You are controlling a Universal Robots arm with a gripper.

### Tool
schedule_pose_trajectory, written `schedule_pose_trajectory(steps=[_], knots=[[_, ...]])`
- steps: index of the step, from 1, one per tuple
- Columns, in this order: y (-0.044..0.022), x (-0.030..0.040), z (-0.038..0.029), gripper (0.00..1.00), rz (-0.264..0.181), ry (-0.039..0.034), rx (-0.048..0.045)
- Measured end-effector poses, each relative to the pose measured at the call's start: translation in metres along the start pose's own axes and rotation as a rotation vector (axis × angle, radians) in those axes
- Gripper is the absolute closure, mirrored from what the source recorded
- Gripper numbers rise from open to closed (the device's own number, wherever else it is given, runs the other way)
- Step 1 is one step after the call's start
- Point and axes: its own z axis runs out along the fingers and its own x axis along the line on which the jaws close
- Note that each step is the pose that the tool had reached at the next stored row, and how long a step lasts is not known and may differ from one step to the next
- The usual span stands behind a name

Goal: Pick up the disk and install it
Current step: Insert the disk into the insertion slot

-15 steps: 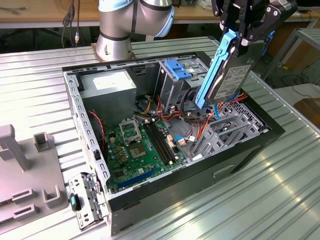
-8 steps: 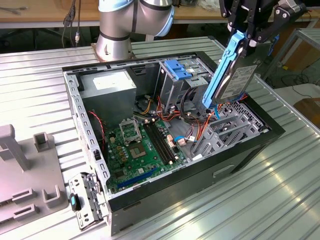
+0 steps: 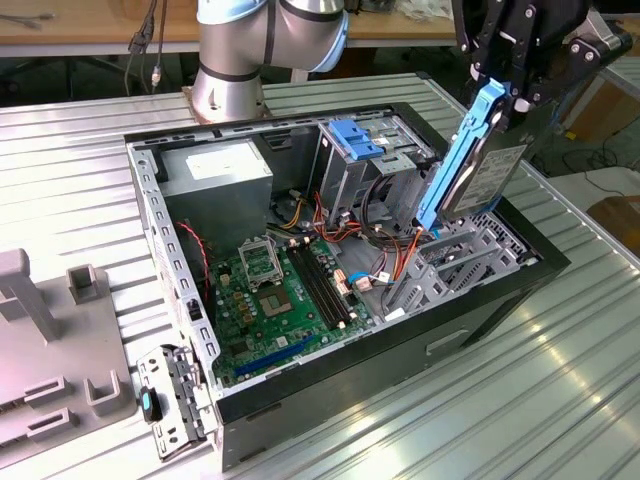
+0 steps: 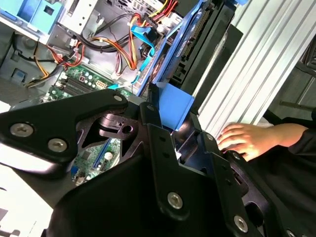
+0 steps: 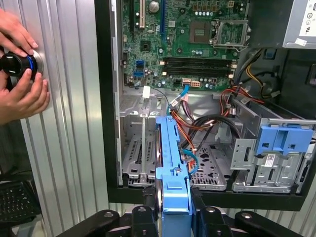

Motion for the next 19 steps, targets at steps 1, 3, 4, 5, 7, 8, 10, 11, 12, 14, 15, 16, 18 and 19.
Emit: schedule_pose_trajectory(steps=[1,3,4,5,7,8,10,11,12,14,15,16,18,19], knots=[[-0.0005,0.0000,0.0012,0.63,0.001,0.0005,0.0003],[-0.0022,0.0001,0.0045,0.63,0.006,0.0022,0.0013],[-0.0030,0.0001,0.0056,0.63,0.008,0.0030,0.0018],[-0.0038,0.0001,0.0068,0.63,0.009,0.0033,0.0023],[-0.0062,0.0003,0.0103,0.63,0.010,0.0037,0.0042],[-0.0064,0.0003,0.0113,0.63,0.010,0.0037,0.0051],[-0.0062,0.0006,0.0152,0.63,0.010,0.0040,0.0075],[-0.0059,0.0017,0.0171,0.63,0.010,0.0040,0.0079],[-0.0057,0.0026,0.0187,0.63,0.010,0.0041,0.0082],[-0.0051,0.0044,0.0223,0.63,0.011,0.0043,0.0096],[-0.0049,0.0058,0.0248,0.63,0.011,0.0045,0.0104],[-0.0047,0.0067,0.0264,0.63,0.011,0.0045,0.0111],[-0.0041,0.0085,0.0300,0.63,0.011,0.0049,0.0128],[-0.0035,0.0092,0.0325,0.63,0.012,0.0050,0.0143]])
